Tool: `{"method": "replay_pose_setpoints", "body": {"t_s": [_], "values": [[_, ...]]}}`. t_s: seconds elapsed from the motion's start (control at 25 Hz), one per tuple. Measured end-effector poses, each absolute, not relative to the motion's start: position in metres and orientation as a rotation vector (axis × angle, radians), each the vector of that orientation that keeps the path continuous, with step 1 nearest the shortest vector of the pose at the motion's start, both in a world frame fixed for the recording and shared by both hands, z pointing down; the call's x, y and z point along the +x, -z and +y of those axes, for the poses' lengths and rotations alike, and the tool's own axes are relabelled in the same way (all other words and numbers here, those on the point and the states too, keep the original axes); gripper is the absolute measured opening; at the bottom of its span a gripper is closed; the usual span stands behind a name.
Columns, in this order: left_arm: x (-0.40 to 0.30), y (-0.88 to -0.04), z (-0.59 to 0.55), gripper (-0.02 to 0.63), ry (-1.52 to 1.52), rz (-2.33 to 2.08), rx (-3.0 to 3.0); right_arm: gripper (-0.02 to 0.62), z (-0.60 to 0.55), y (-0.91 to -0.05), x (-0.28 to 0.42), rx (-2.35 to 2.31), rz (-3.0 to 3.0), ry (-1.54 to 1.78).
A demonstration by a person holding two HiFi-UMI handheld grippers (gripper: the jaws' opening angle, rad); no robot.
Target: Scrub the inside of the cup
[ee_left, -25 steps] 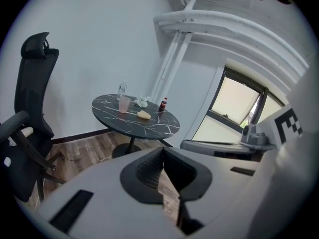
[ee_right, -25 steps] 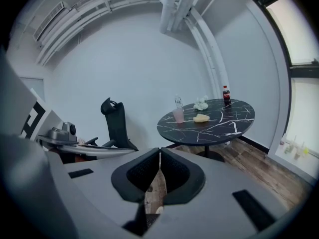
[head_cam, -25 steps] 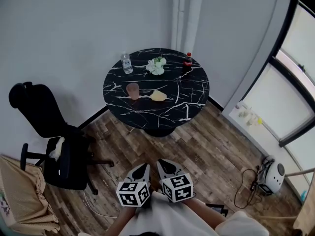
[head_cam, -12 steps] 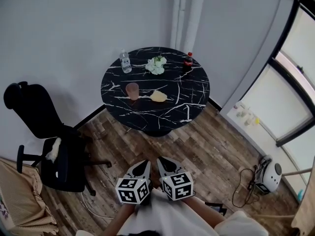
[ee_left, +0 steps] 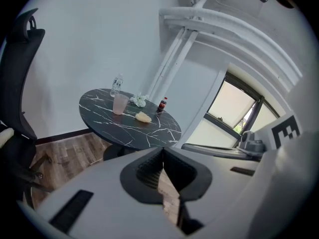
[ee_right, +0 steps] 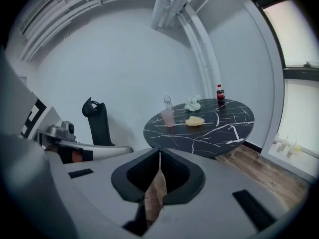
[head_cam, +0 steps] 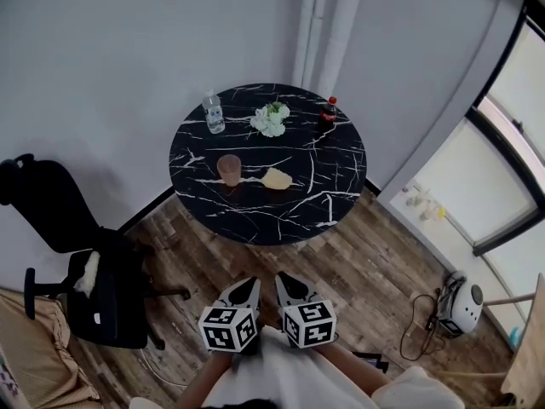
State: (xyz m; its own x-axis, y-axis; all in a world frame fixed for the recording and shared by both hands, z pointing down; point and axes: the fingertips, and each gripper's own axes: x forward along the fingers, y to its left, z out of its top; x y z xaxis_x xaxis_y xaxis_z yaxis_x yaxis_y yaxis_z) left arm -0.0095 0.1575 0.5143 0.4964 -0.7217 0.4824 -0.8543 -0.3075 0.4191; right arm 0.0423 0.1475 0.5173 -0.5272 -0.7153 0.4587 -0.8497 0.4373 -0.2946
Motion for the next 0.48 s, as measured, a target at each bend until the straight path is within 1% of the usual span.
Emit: {"method": "replay_pose_setpoints", "body": {"t_s": [0.48], "values": [[-0.051, -0.512, 0.091, 0.009, -0.268, -1.247, 2.125, 0.035, 0.085, -0.523, 0.014, 1.427, -2.353, -0.758]]}}
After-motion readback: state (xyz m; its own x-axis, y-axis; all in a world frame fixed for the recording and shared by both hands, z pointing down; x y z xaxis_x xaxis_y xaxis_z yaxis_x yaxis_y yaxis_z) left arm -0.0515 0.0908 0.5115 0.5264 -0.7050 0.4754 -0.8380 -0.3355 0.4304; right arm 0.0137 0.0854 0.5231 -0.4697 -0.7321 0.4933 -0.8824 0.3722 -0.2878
